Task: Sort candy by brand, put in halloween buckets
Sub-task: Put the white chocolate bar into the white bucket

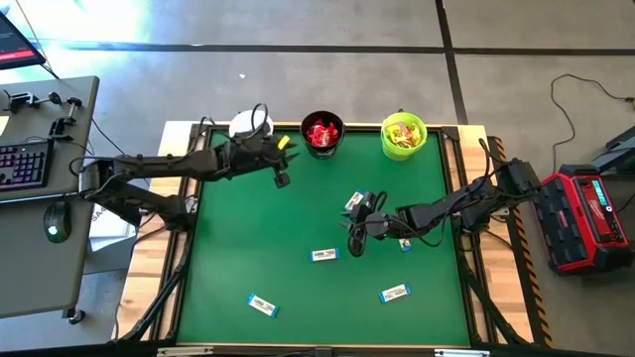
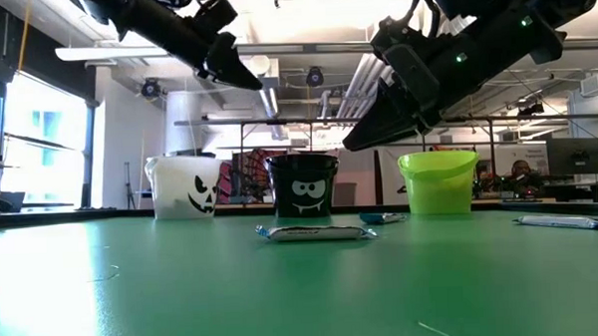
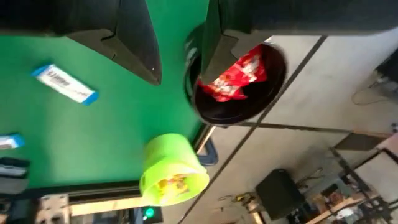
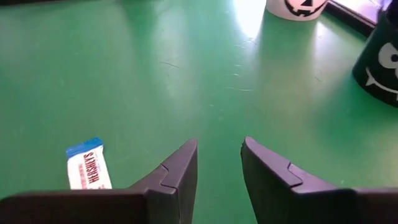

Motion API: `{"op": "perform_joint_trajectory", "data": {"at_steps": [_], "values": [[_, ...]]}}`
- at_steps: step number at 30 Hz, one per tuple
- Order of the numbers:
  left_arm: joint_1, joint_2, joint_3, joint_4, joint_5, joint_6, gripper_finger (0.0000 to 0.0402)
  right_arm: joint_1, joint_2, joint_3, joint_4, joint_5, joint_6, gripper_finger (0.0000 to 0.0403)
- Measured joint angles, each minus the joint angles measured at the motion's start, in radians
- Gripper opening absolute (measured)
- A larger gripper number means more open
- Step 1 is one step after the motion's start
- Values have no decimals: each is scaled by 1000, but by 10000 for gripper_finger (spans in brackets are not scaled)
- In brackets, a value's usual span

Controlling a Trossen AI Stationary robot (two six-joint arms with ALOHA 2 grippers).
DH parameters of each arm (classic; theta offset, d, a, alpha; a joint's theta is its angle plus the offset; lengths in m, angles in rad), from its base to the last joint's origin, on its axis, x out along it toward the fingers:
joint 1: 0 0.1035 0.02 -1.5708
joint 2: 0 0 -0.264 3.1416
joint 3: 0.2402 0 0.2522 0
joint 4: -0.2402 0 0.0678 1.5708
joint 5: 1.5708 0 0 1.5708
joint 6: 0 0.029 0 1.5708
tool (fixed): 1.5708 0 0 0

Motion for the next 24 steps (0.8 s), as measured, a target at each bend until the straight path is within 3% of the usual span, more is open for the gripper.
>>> {"op": "perform_joint_trajectory", "data": {"at_steps": [7, 15, 24], "values": [[-90, 5, -15, -1, -19, -134, 105, 0, 0, 0, -1, 38, -5, 115], [-216, 6, -14, 49, -49, -111, 81, 0, 0, 0, -10, 38, -14, 115], [-267, 6, -193, 362, -57, -138, 56, 0, 0, 0, -15, 38, -14, 115]]}}
